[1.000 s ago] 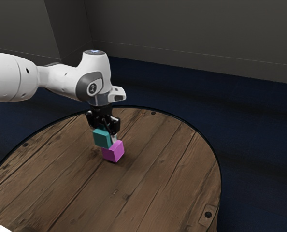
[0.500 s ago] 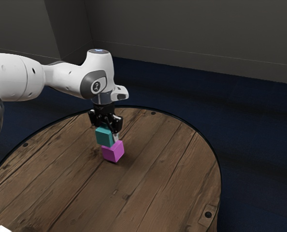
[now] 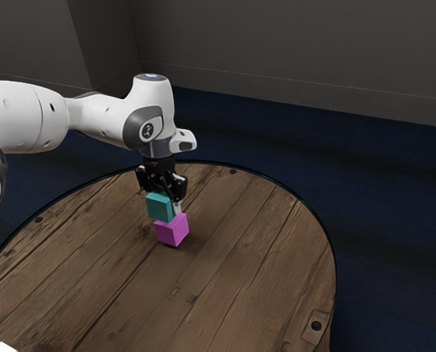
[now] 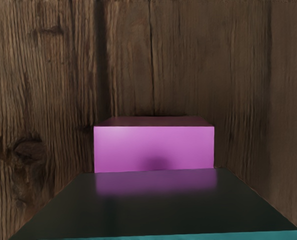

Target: Pick up the blue block with one arm, and put the blue block on the pink block with one arm

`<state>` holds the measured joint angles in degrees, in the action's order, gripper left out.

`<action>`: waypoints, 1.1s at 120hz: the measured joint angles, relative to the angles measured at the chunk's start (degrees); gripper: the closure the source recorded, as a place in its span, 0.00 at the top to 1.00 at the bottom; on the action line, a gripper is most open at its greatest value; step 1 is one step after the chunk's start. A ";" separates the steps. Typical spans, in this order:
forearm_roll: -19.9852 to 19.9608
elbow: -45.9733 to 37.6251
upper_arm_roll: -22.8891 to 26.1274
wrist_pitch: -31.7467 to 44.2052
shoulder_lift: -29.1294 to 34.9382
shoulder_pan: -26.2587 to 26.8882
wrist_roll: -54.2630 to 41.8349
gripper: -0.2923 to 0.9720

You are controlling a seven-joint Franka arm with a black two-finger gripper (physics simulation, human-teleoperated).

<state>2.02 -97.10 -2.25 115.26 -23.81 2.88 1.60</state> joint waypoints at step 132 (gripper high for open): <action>0.51 4.99 0.43 -4.13 7.84 -0.75 -1.89 0.73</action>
<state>2.53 -92.10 -1.82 111.14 -15.97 2.13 -0.29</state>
